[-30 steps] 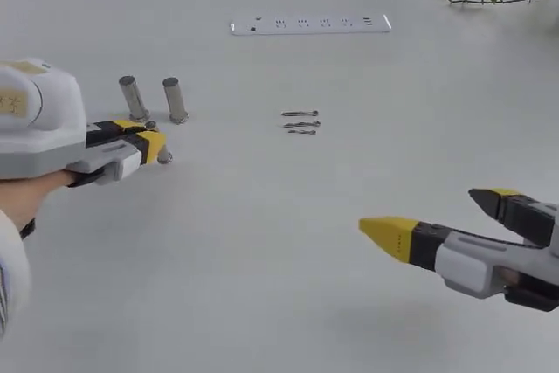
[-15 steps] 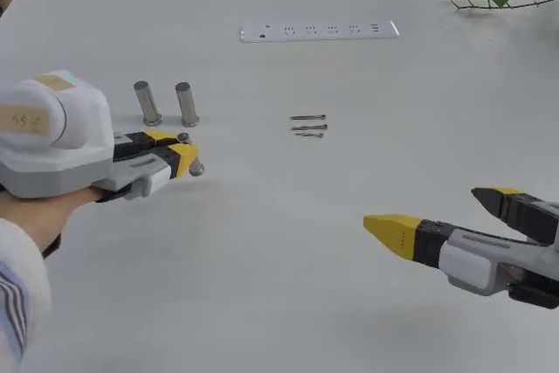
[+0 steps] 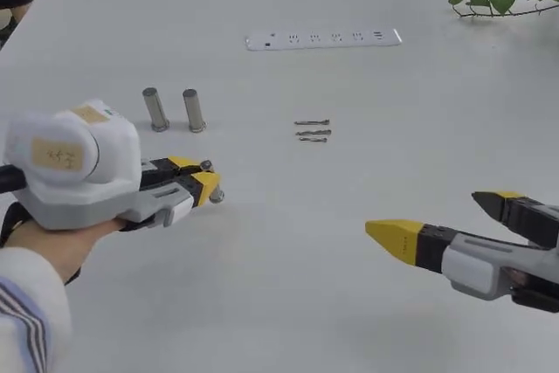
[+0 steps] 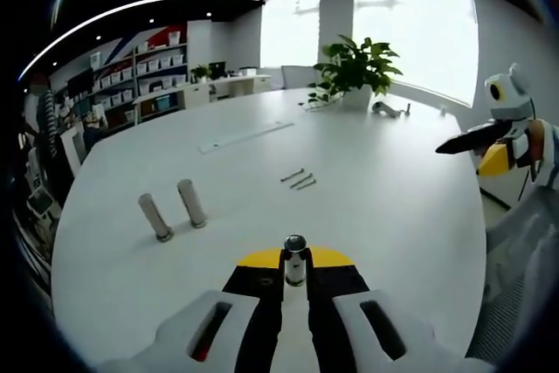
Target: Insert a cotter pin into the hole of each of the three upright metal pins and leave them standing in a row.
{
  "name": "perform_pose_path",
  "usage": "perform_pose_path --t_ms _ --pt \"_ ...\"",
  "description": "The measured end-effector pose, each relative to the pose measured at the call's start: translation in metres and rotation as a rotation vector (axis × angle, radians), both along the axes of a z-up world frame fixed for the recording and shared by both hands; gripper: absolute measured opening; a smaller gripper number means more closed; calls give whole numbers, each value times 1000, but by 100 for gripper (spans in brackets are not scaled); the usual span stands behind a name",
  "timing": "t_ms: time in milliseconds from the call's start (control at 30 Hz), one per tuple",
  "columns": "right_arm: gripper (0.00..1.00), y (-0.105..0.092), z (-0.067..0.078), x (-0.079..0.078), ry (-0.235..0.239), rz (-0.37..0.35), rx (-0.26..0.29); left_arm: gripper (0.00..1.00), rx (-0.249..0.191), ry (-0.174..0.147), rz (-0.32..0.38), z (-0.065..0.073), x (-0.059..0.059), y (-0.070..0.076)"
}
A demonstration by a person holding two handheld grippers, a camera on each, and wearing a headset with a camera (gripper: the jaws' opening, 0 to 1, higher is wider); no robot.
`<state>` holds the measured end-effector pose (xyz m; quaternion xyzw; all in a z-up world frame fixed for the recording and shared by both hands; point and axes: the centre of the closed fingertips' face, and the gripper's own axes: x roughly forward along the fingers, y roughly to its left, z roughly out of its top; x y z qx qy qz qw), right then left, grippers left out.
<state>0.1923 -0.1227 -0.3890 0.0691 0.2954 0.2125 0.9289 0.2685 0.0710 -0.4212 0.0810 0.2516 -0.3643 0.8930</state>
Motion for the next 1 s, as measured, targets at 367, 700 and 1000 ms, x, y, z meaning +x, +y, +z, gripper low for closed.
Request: perform_pose_path --t_ms 367,700,1000 --pt "88 1 0 -3 3 9 -1 5 27 0 -47 -8 -12 -15" --pt "88 -2 0 -3 2 0 0 5 58 -12 -58 -13 -11 -18" --pt "87 -4 1 -1 -4 -11 -3 5 57 -7 -51 -13 -10 -18"
